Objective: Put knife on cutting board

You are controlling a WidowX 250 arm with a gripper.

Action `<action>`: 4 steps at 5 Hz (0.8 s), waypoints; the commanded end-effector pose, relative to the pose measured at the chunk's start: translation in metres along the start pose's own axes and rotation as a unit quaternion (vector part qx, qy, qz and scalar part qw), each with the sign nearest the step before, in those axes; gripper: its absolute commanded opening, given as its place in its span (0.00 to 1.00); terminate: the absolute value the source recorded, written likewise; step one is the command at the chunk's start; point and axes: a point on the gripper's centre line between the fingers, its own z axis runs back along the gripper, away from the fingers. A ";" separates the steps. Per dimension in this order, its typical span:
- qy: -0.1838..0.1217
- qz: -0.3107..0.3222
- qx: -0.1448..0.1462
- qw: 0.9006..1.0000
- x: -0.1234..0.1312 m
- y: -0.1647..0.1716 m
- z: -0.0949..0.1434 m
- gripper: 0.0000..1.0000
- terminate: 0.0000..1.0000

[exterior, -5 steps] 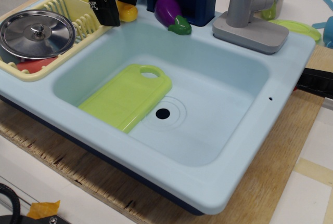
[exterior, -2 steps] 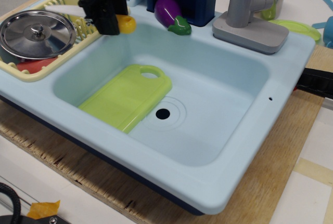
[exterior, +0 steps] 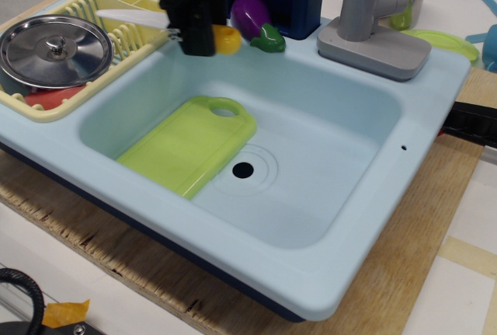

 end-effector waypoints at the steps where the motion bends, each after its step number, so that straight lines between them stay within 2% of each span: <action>1: -0.020 0.050 0.014 0.998 0.022 -0.008 -0.005 0.00 0.00; 2: -0.022 0.117 0.027 0.993 0.026 -0.024 -0.009 0.00 0.00; 3: -0.014 0.170 0.053 0.984 0.025 -0.039 -0.011 0.00 0.00; 4: -0.002 0.202 0.069 0.977 0.025 -0.042 -0.016 0.00 0.00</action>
